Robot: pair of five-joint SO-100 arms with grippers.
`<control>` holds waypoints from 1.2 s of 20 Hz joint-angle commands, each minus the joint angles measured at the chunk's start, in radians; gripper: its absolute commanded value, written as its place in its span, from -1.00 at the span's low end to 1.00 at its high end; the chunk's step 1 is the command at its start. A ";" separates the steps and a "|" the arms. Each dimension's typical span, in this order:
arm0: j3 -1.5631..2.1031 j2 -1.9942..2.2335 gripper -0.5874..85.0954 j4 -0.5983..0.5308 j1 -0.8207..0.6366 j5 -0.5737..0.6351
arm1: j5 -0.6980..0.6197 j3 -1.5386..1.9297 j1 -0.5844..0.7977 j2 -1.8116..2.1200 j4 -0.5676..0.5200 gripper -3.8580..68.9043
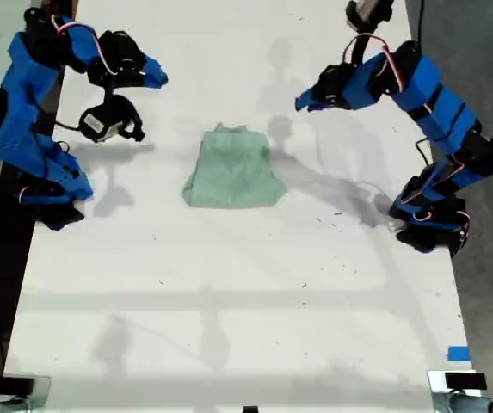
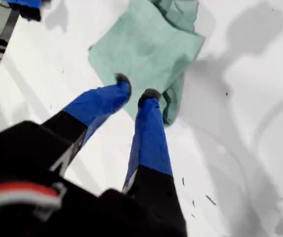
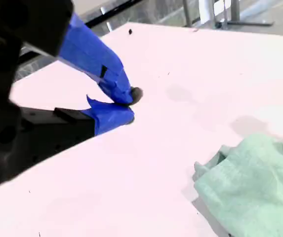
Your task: Fold t shirt
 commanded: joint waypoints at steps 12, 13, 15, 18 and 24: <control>1.161 1.124 -0.99 -0.238 0.465 -0.325 | 0.336 1.411 -0.370 1.474 -0.229 -0.89; 1.249 1.195 -0.99 -0.290 0.505 -0.342 | 0.328 1.480 -0.371 1.473 -0.245 -0.89; 1.255 1.197 -0.99 -0.293 0.578 -0.345 | 0.324 1.603 -0.374 1.473 -0.241 -0.89; 1.450 1.378 -0.98 -0.535 0.629 -0.278 | 0.334 1.687 -0.377 1.473 -0.176 -0.89; 1.715 1.371 -0.96 -0.632 0.554 -0.235 | 0.370 1.770 -0.370 1.473 -0.143 -0.89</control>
